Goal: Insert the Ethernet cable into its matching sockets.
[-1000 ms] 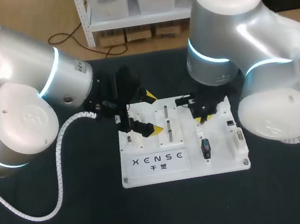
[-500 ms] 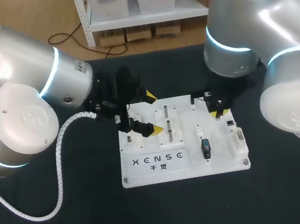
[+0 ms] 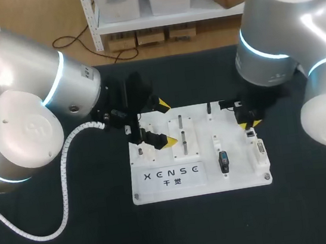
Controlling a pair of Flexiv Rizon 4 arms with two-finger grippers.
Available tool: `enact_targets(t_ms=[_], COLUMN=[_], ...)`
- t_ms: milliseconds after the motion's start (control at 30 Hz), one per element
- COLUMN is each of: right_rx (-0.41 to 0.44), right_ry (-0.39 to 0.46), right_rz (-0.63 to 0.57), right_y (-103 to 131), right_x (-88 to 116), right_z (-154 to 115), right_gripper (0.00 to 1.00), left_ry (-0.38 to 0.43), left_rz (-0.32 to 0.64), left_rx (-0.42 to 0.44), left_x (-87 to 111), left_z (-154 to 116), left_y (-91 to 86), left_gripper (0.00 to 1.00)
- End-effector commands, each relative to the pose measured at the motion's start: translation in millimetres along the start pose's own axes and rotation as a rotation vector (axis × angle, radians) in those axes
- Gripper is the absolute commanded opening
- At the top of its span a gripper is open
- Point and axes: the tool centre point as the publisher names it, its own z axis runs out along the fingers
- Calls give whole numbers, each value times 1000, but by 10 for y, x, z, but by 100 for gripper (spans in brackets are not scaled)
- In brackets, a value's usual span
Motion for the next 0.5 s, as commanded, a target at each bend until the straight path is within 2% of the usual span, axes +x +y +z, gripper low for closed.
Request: enact_targets(t_ms=[33,500], right_rx=[-5,-10], right_ry=[-9,5], right_rz=[-4,-17], right_y=[-50,-138], right_x=[1,24], right_z=[35,109], right_gripper=[0,0], left_ry=[6,6], left_rz=[-1,-1], left_rx=[1,1], left_x=[-8,-8], left_z=[13,13], left_y=[11,11], left_gripper=[100,100])
